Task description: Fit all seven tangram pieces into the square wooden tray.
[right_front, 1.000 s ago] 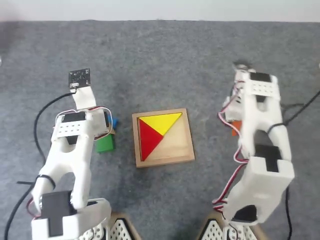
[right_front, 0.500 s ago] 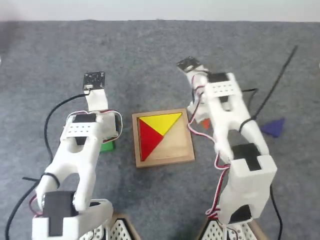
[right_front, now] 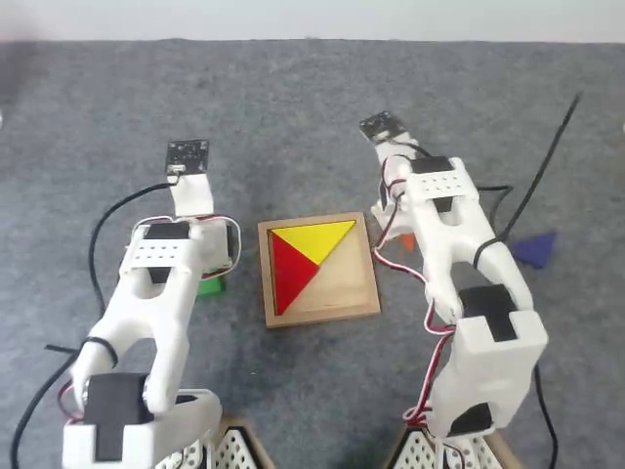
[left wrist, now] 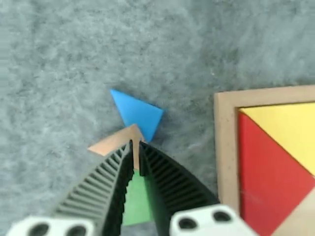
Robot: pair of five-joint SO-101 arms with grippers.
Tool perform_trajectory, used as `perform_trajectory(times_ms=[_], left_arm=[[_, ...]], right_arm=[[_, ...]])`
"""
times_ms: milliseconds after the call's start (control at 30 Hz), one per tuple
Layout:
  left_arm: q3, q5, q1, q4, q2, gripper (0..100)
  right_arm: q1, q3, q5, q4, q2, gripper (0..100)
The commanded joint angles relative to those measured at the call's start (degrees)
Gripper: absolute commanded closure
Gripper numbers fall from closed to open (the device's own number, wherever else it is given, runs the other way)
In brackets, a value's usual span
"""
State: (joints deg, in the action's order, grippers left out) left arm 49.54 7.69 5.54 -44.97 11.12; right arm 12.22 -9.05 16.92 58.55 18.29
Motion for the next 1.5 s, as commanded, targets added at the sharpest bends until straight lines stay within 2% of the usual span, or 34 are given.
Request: perform_trajectory(times_ms=[0, 233, 467, 800, 1167, 1467], left_arm=[[-0.13, -1.14, -1.85, 0.62, 0.26, 98], [0.31, -1.32, -2.2, 0.7, 0.26, 98], [0.31, -1.32, -2.02, 0.62, 0.26, 98], [0.31, -1.32, -1.85, 0.62, 0.26, 98], [0.31, -1.32, -2.02, 0.62, 0.26, 98], [0.31, -1.32, -2.11, 0.62, 0.35, 98]], right_arm=[[-0.57, -0.26, -0.79, -2.51, -1.98, 63.7], [-1.1, -0.18, -1.14, -3.74, -2.33, 63.7], [-5.32, 0.26, -0.62, -6.81, 2.77, 63.7], [-8.4, 8.18, -1.23, -1.89, 5.76, 63.7], [-6.73, 8.35, -2.81, -0.13, 4.88, 63.7], [-9.98, 8.09, -3.87, -0.13, 1.1, 63.8]])
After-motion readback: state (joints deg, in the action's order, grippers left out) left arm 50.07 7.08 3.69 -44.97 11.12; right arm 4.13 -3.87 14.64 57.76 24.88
